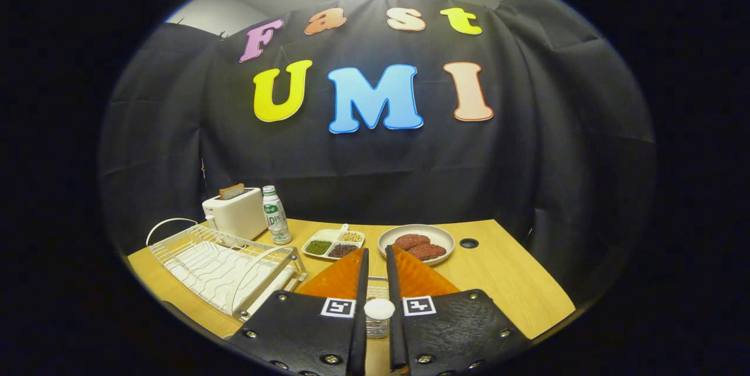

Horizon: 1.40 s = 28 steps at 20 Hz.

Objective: Take the plate from the dish rack, then take the spoon from the basket and place it into the plate.

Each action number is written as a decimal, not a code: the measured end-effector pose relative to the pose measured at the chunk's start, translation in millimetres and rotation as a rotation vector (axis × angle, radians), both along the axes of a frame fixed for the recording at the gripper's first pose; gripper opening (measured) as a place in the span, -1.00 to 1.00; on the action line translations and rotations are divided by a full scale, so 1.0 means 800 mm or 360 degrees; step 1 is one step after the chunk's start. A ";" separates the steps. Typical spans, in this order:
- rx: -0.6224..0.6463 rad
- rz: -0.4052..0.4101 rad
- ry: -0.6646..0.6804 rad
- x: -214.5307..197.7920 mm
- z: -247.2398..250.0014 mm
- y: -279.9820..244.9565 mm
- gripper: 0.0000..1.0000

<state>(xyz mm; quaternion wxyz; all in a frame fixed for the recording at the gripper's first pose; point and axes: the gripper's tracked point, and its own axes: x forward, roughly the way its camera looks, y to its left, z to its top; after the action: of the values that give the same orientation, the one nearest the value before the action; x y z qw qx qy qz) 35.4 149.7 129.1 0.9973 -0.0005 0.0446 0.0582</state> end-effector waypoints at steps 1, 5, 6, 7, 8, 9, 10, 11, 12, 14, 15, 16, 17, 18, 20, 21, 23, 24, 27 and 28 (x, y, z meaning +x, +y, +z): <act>0.0000 -0.0009 0.0004 -0.005 0.007 0.000 -0.70; 0.0002 -0.0042 0.0032 -0.035 0.035 0.000 -0.70; -0.0003 -0.0044 0.0038 -0.042 0.043 0.001 -0.70; -0.0008 -0.0046 0.0042 -0.049 0.050 0.002 -0.70; -0.0007 -0.0046 0.0052 -0.057 0.056 0.004 -0.70; -0.0013 -0.0051 0.0051 -0.065 0.063 0.005 -0.70; -0.0024 -0.0063 0.0052 -0.071 0.068 0.004 -0.70; -0.0029 -0.0067 0.0055 -0.078 0.072 0.006 -0.70; -0.0034 -0.0069 0.0064 -0.085 0.074 0.007 -0.70; -0.0042 -0.0053 0.0100 -0.095 0.075 0.015 -0.70; -0.0049 -0.0039 0.0119 -0.102 0.071 0.019 -0.70; -0.0062 -0.0034 0.0141 -0.107 0.070 0.022 -0.70; -0.0075 -0.0021 0.0160 -0.113 0.066 0.025 -0.70; -0.0088 -0.0026 0.0173 -0.119 0.063 0.027 -0.70; -0.0108 -0.0007 0.0213 -0.128 0.051 0.034 -0.70; -0.0114 -0.0003 0.0234 -0.132 0.045 0.038 -0.70; -0.0111 0.0020 0.0279 -0.138 0.032 0.048 -0.70; -0.0115 0.0028 0.0294 -0.139 0.028 0.054 -0.70; -0.0128 0.0066 0.0354 -0.144 0.008 0.075 -0.70; -0.0131 0.0084 0.0368 -0.144 0.004 0.083 -0.70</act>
<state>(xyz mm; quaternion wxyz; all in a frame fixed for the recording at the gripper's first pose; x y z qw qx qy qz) -79.8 215.9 132.2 0.9828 -0.0360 0.1616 0.0820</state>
